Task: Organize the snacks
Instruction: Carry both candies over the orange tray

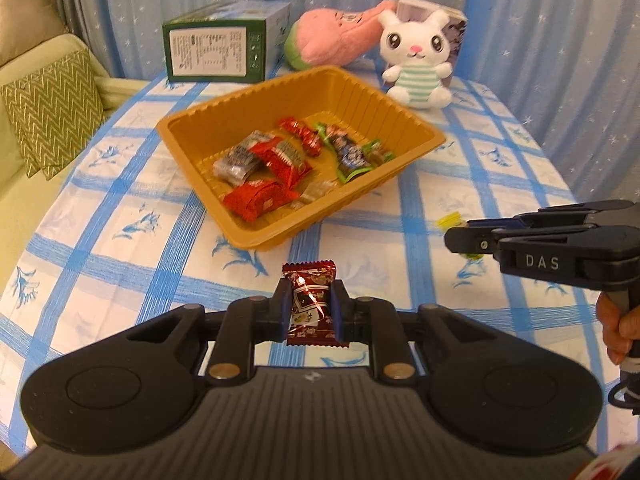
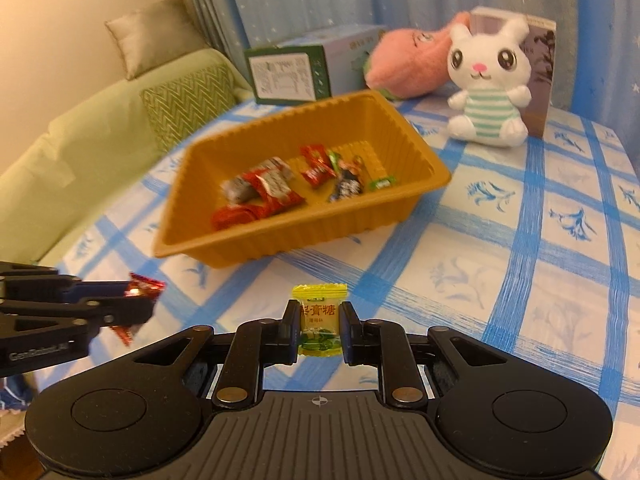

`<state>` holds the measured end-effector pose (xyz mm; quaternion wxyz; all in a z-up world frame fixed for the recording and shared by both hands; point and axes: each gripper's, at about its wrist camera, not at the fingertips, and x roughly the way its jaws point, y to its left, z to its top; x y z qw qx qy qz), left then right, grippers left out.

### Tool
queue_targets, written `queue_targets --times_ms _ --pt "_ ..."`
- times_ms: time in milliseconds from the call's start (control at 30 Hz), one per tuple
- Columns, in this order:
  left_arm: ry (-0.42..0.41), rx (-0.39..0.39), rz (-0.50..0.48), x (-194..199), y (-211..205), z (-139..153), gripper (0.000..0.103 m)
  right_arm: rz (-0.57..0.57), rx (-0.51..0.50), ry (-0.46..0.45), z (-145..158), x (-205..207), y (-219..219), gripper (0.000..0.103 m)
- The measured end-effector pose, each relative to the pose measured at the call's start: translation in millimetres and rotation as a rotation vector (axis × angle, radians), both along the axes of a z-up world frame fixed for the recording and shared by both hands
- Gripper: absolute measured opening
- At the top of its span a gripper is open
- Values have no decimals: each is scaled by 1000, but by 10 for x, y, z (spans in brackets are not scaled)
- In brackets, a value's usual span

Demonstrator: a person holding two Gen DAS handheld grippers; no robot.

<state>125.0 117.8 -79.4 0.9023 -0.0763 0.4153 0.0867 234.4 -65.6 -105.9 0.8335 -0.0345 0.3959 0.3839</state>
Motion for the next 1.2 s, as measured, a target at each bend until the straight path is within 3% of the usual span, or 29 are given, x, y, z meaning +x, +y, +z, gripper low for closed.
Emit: queue_targets --times_ms 500,900,1200 --pt "-96 18 -50 178 2 458 18 -8 105 -31 528 48 80 20" --pt "-133 20 -90 689 132 559 18 -52 99 -55 586 459 306 20" --pt "-112 25 -111 1090 220 467 18 -87 89 -57 542 818 421 20"
